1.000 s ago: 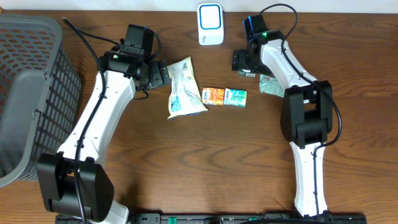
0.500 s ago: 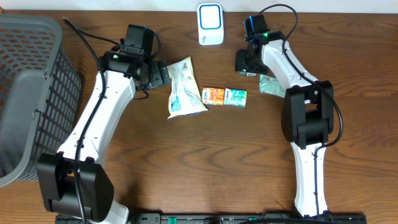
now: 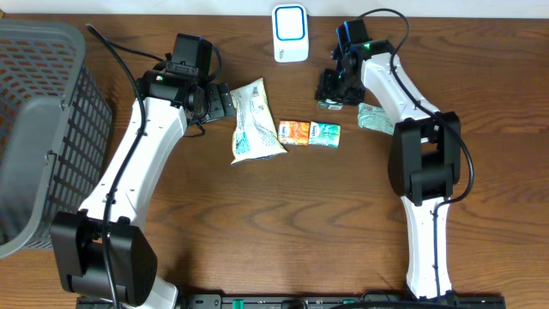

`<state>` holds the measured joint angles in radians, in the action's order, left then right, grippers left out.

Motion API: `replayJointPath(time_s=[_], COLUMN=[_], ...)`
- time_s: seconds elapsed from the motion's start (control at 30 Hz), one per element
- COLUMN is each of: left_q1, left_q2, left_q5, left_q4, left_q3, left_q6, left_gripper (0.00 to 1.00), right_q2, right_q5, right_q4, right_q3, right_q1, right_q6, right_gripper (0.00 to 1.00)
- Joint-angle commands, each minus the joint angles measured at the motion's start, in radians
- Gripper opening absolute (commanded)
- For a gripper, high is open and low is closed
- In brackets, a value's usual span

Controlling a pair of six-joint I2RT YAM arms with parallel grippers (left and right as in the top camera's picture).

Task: Scan the item barcode
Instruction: 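Lift the tin and raise it toward the scanner window, then hold the tin face up over the scanner with the right gripper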

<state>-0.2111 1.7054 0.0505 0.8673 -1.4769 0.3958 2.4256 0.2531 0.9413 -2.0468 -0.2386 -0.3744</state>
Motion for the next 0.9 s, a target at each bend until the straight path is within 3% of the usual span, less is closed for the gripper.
replayJointPath(time_s=[0.0, 0.2, 0.4, 0.63, 0.87], left_q1=[0.003, 0.003, 0.003, 0.003, 0.003], left_q2=[0.000, 0.000, 0.000, 0.000, 0.000], left_q5=[0.002, 0.002, 0.002, 0.002, 0.002], left_q4=[0.003, 0.003, 0.003, 0.003, 0.003], left_q3=[0.001, 0.001, 0.001, 0.001, 0.001], left_q6=[0.002, 0.002, 0.002, 0.002, 0.002], left_gripper=[0.98, 0.98, 0.98, 0.98, 0.98], right_q2=[-0.088, -0.101, -0.101, -0.101, -0.101], right_q5=[0.306, 0.753, 1.022, 1.124, 1.145], right_q4=[-0.016, -0.113, -0.270, -0.427, -0.750], right_q3=[-0.021, -0.021, -0.021, -0.021, -0.021], right_q1=[0.008, 0.030, 0.039, 0.033, 0.034], right_q6=[-0.089, -0.318, -0.612, -0.846, -1.156], right_gripper=[0.58, 0.59, 0.56, 0.57, 0.57])
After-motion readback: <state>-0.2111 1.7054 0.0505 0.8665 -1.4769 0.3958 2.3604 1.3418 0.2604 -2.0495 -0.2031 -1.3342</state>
